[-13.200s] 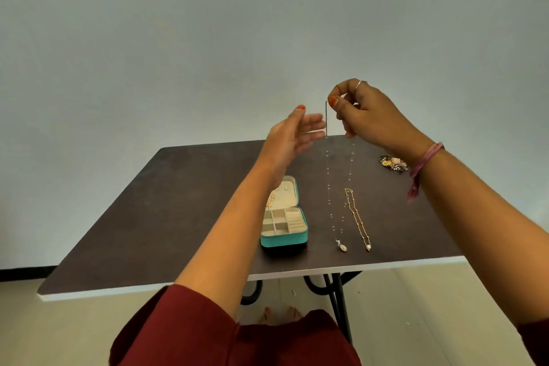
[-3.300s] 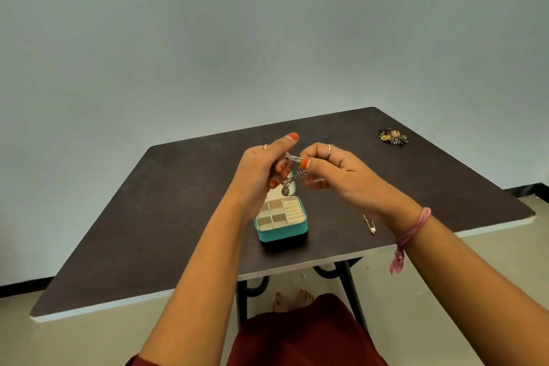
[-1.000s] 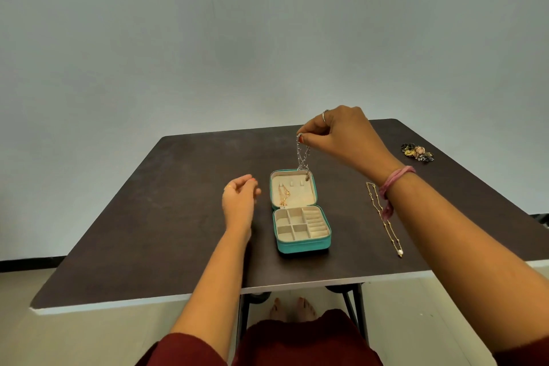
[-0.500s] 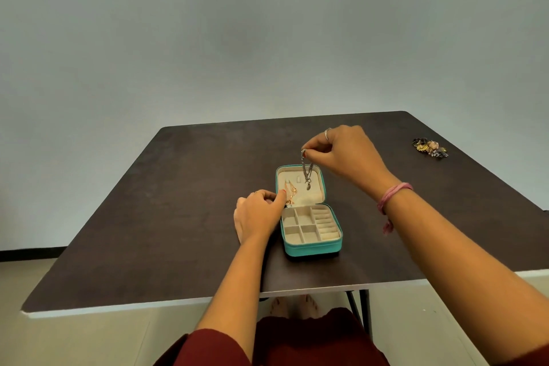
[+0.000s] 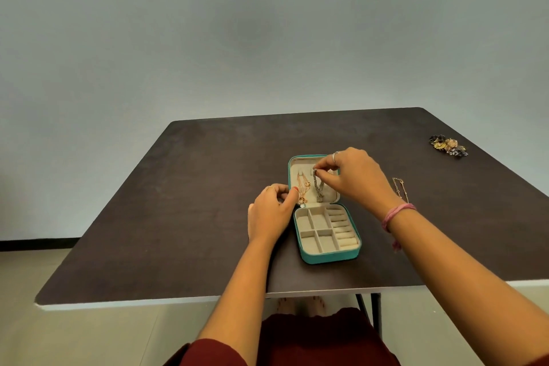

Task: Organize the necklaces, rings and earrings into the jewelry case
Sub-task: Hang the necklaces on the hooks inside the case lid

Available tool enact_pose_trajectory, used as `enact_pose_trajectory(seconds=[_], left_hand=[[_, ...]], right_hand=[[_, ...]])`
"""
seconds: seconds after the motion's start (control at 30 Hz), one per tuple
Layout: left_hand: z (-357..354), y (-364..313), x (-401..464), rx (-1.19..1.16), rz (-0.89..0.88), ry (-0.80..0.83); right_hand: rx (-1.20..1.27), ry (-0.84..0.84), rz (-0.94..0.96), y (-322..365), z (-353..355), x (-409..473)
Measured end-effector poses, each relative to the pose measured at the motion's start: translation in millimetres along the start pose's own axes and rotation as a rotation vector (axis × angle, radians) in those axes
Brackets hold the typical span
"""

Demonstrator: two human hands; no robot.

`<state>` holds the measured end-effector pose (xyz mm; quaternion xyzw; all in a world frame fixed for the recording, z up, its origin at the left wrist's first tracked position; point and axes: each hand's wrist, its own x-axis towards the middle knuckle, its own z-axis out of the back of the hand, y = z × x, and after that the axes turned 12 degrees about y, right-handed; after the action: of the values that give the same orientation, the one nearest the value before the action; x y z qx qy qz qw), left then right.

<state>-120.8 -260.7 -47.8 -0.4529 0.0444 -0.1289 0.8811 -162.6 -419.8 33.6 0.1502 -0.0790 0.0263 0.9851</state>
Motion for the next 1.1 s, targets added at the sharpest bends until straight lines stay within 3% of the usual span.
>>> enact_pose_trajectory(seconds=[0.6, 0.93, 1.1], left_hand=[[2, 5, -1, -0.191, -0.127, 0.053], [4, 4, -3, -0.239, -0.171, 0.072], [5, 5, -2, -0.249, -0.173, 0.076]], right_hand=[[-0.41, -0.238, 0.113, -10, -14, 19], [-0.318, -0.326, 0.025, -2, -9, 20], [-0.255, -0.254, -0.069, 2, -1, 21]])
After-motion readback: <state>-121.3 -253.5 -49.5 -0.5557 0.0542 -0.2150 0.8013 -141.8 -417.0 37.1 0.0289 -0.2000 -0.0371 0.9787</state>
